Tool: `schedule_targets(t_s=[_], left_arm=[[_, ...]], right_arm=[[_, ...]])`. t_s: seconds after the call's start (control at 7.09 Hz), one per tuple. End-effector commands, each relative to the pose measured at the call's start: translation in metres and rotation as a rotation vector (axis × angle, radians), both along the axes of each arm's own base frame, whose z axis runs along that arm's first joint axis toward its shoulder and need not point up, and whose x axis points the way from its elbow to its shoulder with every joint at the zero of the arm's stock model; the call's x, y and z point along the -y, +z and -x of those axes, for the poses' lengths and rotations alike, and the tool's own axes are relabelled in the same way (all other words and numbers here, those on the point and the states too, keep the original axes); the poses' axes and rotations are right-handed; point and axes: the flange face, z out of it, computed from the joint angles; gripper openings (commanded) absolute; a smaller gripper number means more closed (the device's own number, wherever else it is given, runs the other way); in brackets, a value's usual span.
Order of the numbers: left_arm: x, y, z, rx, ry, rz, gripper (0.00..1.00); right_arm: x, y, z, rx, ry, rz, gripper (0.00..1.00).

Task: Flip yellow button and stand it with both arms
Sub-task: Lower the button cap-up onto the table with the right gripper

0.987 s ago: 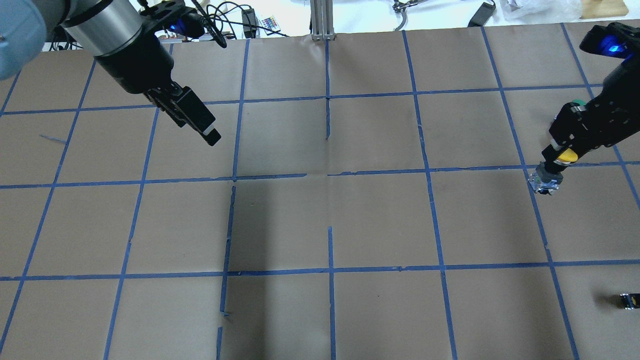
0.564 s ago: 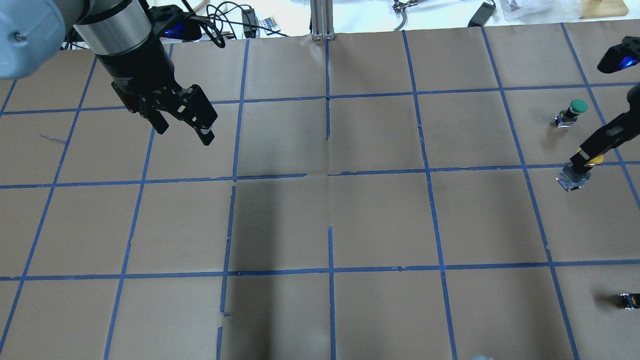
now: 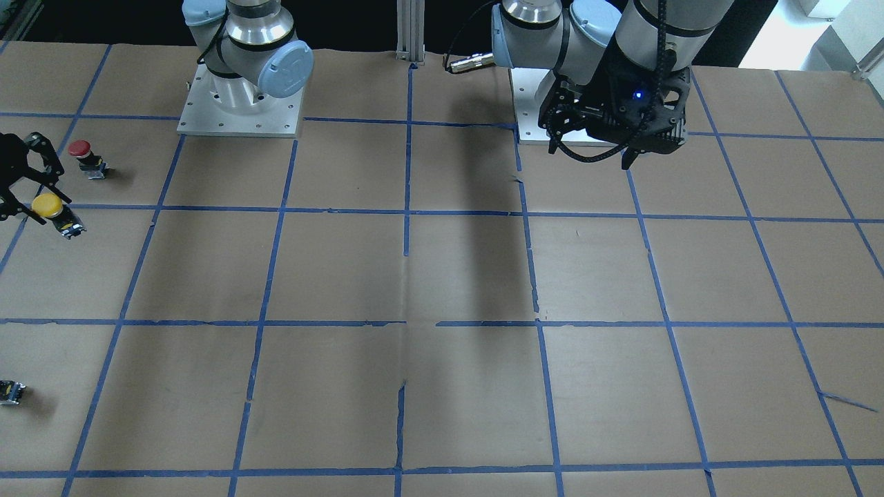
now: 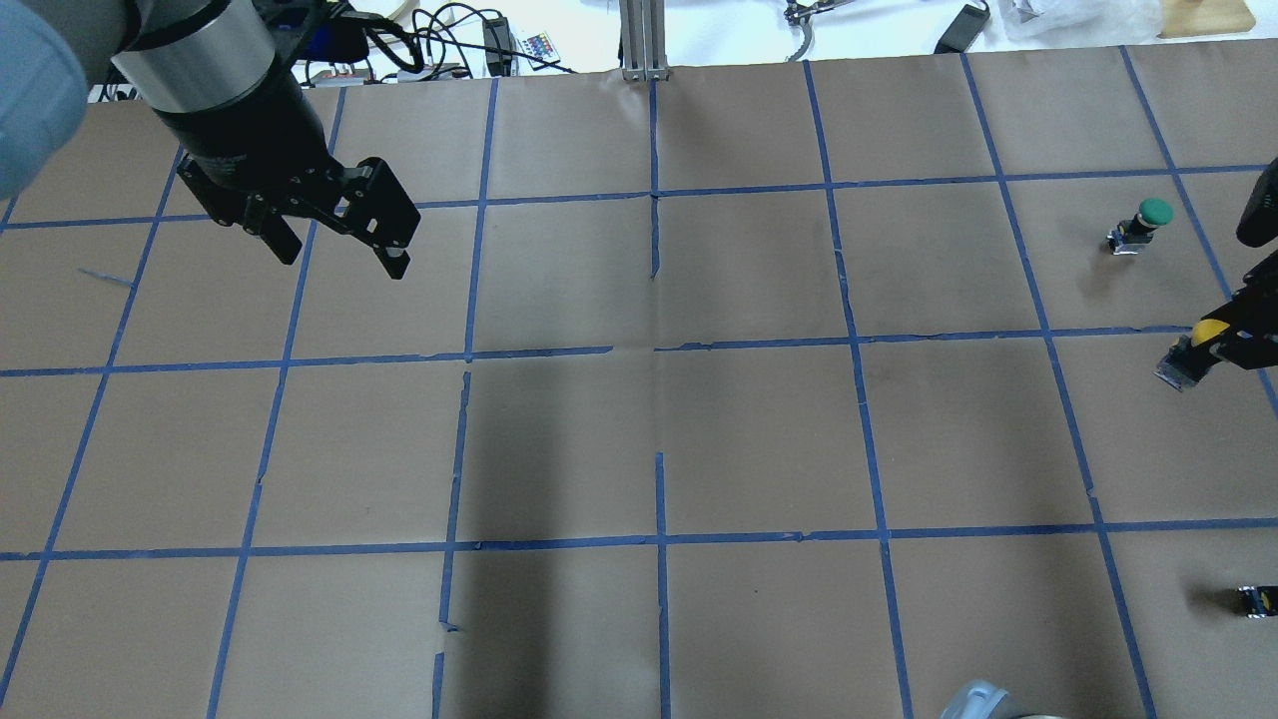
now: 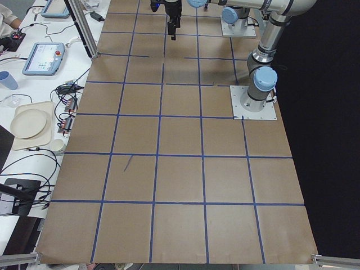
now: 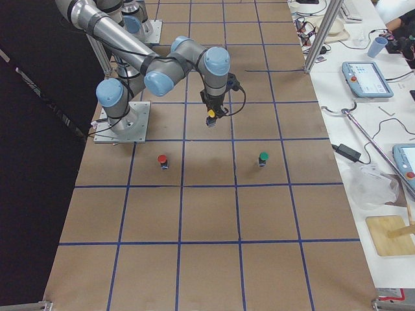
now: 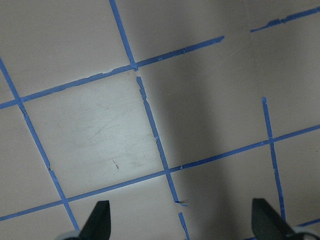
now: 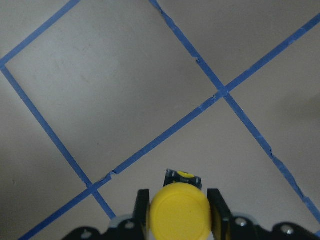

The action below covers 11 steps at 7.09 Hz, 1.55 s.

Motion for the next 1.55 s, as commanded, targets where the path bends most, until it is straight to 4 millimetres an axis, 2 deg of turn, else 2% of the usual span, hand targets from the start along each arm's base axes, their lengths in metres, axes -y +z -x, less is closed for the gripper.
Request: schedule_targets(t_s=[0.0,0.14,0.42,0.71,0.99,1.13,1.27,1.41], left_arm=[[0.005,-0.007,-0.032,0.019,0.079,-0.002,1.0],[0.007,-0.013,-0.028,0.015,0.074,-0.012,1.0],[0.004,-0.013,0.0,0.019,0.049,-0.006,1.0],[-0.002,-0.007,0.0,0.028,0.032,0.029,1.0],[0.005,0.006,-0.001,0.033,0.044,0.077,0.99],[0.005,0.002,-0.001,0.032,0.047,0.07,0.99],[0.006,-0.002,0.0,0.031,0.049,0.062,0.99],[0.009,0.002,0.0,0.029,0.048,0.072,0.99]], right_arm=[[0.004,-0.036,0.046,0.01,0.192,0.031,0.16],[0.01,-0.052,0.055,0.006,0.228,0.03,0.16],[0.017,-0.075,0.062,0.019,0.345,0.028,0.16],[0.014,-0.078,0.067,0.021,0.424,0.036,0.17],[0.008,-0.08,0.074,0.031,0.429,0.03,0.19],[0.008,-0.084,0.073,0.042,0.431,0.031,0.19],[0.012,-0.099,0.076,0.07,0.429,0.023,0.19],[0.014,-0.109,0.079,0.081,0.429,0.009,0.19]])
